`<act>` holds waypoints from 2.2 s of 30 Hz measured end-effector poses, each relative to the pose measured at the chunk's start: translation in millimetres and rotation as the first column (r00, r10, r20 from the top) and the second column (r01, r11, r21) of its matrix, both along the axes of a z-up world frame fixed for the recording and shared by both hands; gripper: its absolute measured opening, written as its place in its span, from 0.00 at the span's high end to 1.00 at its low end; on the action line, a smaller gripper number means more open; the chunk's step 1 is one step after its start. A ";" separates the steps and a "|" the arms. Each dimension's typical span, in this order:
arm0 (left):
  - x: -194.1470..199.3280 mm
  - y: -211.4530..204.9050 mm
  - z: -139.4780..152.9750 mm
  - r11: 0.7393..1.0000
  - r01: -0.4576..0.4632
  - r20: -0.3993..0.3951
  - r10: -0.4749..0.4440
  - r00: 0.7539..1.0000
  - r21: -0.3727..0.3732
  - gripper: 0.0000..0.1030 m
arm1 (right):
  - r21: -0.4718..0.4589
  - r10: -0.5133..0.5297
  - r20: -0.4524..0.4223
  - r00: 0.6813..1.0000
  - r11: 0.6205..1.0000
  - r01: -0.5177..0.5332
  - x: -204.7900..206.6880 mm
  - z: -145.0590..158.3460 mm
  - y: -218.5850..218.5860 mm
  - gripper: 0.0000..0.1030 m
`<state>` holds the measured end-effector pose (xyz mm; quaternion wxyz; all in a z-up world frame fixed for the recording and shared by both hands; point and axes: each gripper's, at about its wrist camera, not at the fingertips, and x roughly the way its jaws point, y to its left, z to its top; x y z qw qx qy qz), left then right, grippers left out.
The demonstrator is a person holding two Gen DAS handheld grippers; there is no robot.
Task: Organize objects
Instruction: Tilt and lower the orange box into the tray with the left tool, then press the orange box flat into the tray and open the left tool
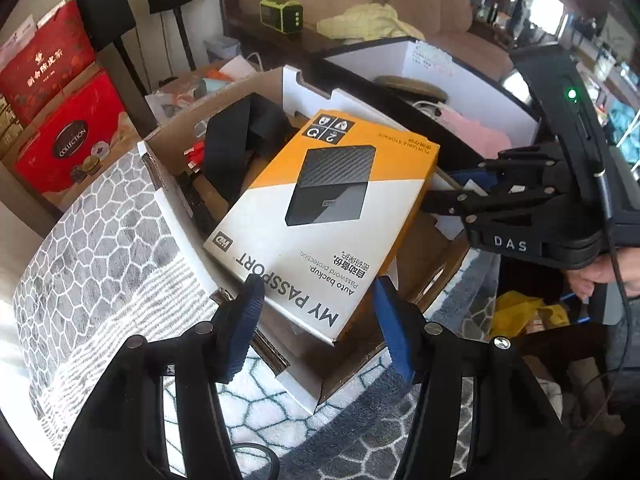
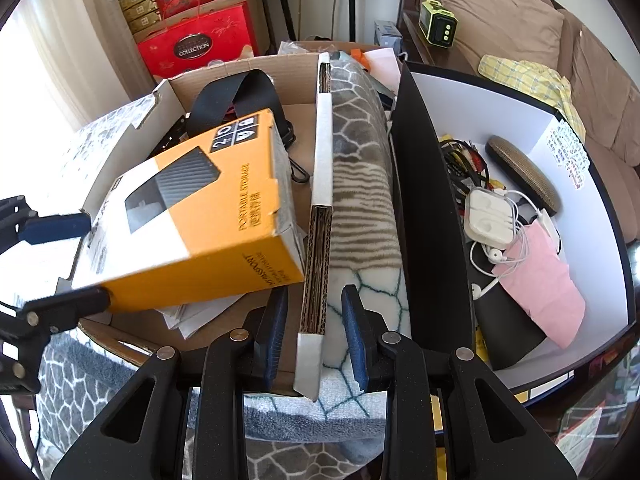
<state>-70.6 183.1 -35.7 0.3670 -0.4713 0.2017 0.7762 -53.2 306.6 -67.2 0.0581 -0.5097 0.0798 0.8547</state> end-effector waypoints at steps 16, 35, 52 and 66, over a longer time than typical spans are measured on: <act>7.1 15.4 9.0 0.994 0.108 0.003 -0.108 0.994 -0.012 0.74 | -0.004 -0.006 0.001 1.000 1.000 0.006 -0.7 -0.4 -3.7 0.73; -88.7 35.3 1.9 0.988 -0.128 0.165 0.113 0.980 0.086 0.47 | -0.060 -0.020 -0.011 1.000 0.998 0.019 1.4 -0.5 0.8 0.73; -105.3 81.5 -13.9 0.997 -0.044 0.236 0.027 0.971 0.067 0.30 | -0.075 -0.012 0.026 1.000 0.997 0.014 9.4 5.6 5.9 0.59; -104.3 82.5 -20.9 0.999 -0.014 0.258 0.004 0.966 0.038 0.30 | -0.113 -0.035 -0.042 0.998 0.993 0.031 19.8 33.1 25.0 0.45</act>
